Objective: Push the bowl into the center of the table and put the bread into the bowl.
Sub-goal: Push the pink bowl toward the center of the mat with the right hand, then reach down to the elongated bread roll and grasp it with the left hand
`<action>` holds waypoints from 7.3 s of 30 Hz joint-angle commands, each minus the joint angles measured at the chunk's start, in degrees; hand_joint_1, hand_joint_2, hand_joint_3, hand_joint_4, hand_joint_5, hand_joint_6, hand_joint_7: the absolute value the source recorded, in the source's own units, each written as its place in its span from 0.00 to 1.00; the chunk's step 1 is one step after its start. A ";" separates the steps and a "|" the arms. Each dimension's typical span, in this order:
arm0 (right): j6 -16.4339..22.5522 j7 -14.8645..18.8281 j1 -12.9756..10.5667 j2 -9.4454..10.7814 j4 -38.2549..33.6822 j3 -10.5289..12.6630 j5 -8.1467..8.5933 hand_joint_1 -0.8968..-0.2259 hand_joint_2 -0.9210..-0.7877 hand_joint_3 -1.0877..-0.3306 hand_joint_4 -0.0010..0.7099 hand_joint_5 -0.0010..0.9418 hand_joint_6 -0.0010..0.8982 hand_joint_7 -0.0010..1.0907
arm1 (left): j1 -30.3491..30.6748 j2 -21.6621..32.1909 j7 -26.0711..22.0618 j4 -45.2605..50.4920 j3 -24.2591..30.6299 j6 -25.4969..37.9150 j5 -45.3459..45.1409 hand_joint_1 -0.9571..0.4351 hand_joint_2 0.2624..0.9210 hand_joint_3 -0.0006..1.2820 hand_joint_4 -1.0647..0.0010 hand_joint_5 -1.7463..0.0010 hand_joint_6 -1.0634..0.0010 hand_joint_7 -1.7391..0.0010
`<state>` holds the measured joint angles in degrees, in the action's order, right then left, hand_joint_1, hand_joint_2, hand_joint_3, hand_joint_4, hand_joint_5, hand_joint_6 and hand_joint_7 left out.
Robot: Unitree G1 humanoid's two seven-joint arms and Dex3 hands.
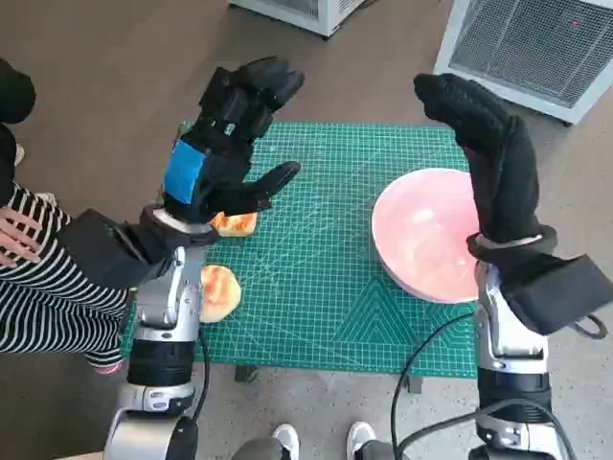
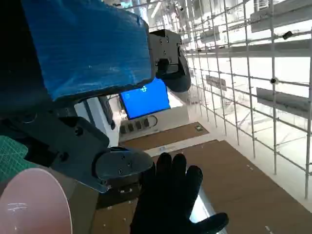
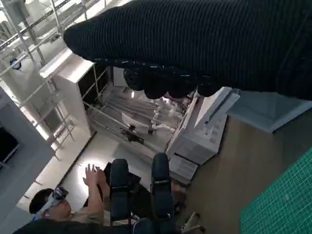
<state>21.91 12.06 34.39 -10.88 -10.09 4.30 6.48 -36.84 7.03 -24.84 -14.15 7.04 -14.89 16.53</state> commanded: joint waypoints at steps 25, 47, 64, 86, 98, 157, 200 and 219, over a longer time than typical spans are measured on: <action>-0.67 -0.04 -1.09 0.06 -1.37 -0.09 -0.61 0.20 0.00 0.41 0.21 0.00 0.00 0.50 | 0.59 -0.02 -0.40 0.26 -0.01 -0.16 0.55 0.57 0.74 0.36 1.00 0.70 1.00 0.53; 0.06 0.89 -1.42 -0.92 -2.09 0.88 0.44 0.20 0.00 0.42 0.21 0.00 0.00 0.51 | 0.03 -0.04 -0.36 -1.51 -0.25 -2.66 -0.60 0.56 0.74 0.36 0.99 0.71 1.00 0.53; 7.35 0.39 -3.97 -8.99 -13.86 14.32 4.80 0.24 0.00 0.37 0.16 0.00 0.00 0.41 | 0.03 0.00 -1.17 -2.97 0.34 -3.94 0.25 0.56 0.75 0.35 0.98 0.72 1.00 0.55; 9.66 1.03 0.78 -11.43 -47.85 24.48 12.86 0.40 0.00 0.24 0.07 0.00 0.00 0.36 | 0.04 -0.23 -1.46 -3.00 0.70 -3.32 1.55 0.56 0.77 0.33 0.97 0.72 1.00 0.54; 6.61 0.11 2.85 -9.15 -59.60 24.85 12.79 0.42 0.00 0.25 0.08 0.01 0.00 0.35 | 0.65 0.76 -1.29 -2.06 0.74 -2.60 1.68 0.56 0.78 0.32 0.98 0.72 1.00 0.55; -0.68 1.01 16.41 6.40 -63.52 14.98 6.54 0.38 0.00 0.28 0.11 0.00 0.05 0.30 | 5.80 4.56 0.75 0.88 2.33 -3.38 0.45 0.51 1.00 0.06 0.76 0.98 0.91 0.67; 16.06 8.96 10.84 2.53 -33.74 6.62 2.52 0.25 0.00 0.39 0.17 0.01 0.02 0.45 | 2.64 2.64 0.78 2.42 -0.57 -1.74 0.36 0.51 1.00 0.09 0.76 0.99 0.99 0.58; 8.90 6.94 3.58 0.83 -11.08 2.37 0.66 0.15 0.00 0.45 0.25 0.02 0.00 0.56 | -1.27 2.61 -0.10 4.60 -1.93 0.47 0.22 0.53 0.99 0.11 0.76 0.99 1.00 0.55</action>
<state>32.48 19.75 40.08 -9.42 -22.91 7.42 8.54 -36.60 9.43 -24.57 -10.52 5.27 -14.62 16.48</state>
